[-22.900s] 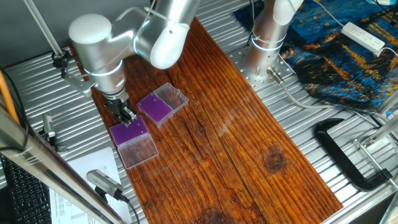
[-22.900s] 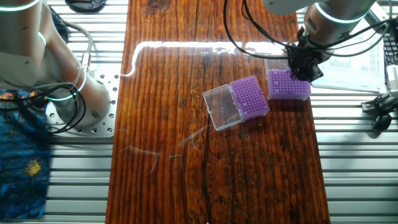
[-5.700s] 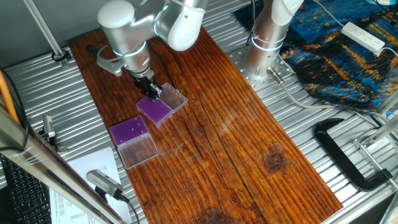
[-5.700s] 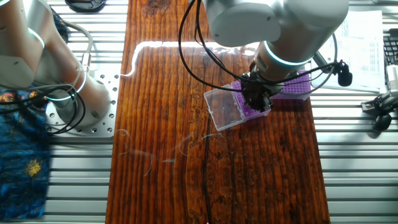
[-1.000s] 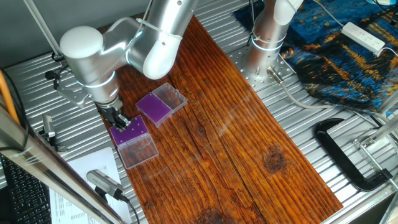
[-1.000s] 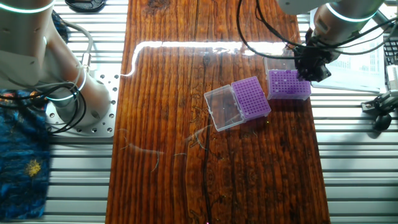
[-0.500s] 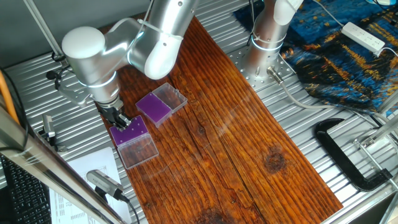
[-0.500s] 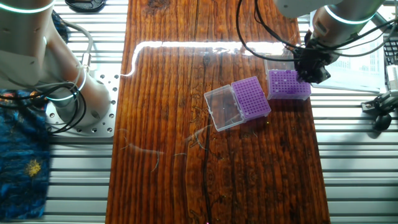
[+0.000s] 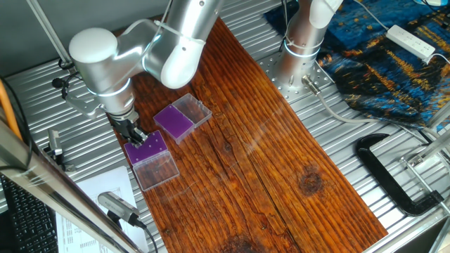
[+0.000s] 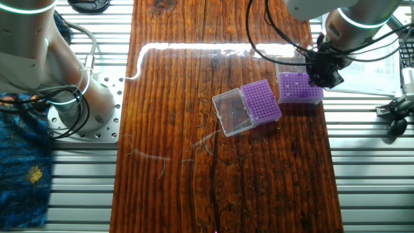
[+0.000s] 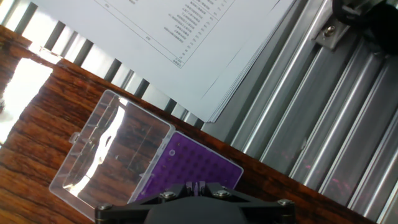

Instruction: Transfer all small pipette tips from one holder to another

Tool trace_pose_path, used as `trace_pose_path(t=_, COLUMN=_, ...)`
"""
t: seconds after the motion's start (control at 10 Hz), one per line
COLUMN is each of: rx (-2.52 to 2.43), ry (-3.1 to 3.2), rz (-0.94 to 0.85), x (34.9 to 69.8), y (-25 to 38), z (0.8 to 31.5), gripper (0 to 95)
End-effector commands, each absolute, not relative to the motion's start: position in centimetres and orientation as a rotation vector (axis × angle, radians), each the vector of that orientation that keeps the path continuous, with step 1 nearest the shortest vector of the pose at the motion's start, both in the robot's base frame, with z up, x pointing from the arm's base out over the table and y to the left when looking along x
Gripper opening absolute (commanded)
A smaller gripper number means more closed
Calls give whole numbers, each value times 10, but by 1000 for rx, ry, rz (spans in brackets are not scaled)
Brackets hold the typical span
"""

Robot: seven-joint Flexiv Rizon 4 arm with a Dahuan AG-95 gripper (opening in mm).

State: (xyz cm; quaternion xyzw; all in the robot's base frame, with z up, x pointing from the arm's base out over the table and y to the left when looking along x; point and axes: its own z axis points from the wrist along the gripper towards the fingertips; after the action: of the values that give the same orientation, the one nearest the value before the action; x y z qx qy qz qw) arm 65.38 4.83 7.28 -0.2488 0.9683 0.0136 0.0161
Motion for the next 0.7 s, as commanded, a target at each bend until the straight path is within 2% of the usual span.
trace_pose_path(t=0.1, rx=-769, ry=3012, rz=41, x=654, y=50, z=72, gripper=0)
trace_pose_path(t=0.7, rx=-758, ry=3017, rz=42, x=654, y=51, z=73, gripper=0)
